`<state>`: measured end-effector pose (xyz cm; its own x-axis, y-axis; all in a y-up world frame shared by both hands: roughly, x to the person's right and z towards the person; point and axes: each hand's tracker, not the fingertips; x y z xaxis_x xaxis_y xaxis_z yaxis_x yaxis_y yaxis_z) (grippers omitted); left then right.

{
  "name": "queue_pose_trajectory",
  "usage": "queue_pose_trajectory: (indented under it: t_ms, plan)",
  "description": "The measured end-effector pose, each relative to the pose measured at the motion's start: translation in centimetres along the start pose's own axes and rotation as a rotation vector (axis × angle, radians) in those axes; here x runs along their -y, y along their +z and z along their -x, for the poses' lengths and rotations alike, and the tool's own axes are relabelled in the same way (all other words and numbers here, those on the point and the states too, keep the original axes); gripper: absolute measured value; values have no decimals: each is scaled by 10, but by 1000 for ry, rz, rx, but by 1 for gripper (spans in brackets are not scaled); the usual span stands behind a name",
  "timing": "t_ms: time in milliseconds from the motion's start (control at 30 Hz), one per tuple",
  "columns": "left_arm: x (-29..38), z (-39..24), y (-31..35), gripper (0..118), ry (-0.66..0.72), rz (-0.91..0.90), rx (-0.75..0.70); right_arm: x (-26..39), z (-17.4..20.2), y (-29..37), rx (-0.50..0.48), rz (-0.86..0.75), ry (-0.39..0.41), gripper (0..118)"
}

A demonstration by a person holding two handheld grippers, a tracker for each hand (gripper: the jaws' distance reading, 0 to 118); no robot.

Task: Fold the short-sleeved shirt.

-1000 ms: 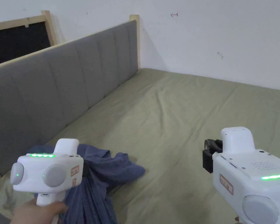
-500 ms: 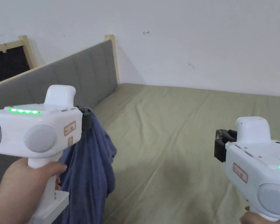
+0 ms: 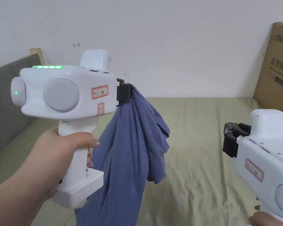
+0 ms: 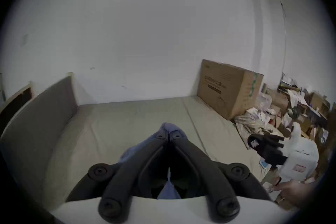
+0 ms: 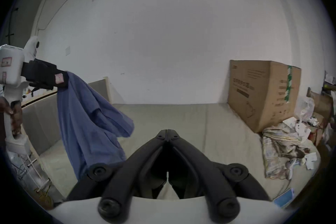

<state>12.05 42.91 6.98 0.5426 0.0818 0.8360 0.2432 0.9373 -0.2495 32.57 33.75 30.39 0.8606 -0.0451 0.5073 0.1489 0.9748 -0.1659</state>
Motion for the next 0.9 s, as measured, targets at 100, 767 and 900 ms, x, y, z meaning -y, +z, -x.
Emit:
queue_pose_trajectory:
  t_ms: [100, 767, 900]
  plan:
    - [16, -24, -55, 0, 76, 75, 86, 3, -28, 2, 64, 8, -19, 0]
    - [196, -55, -207, 111, 359, 715, 152, 83, -73, -35, 170, 246, -96, 0]
    - [166, -20, -154, 111, 455, 467, 165, 75, -64, -35, 150, 245, -88, 0]
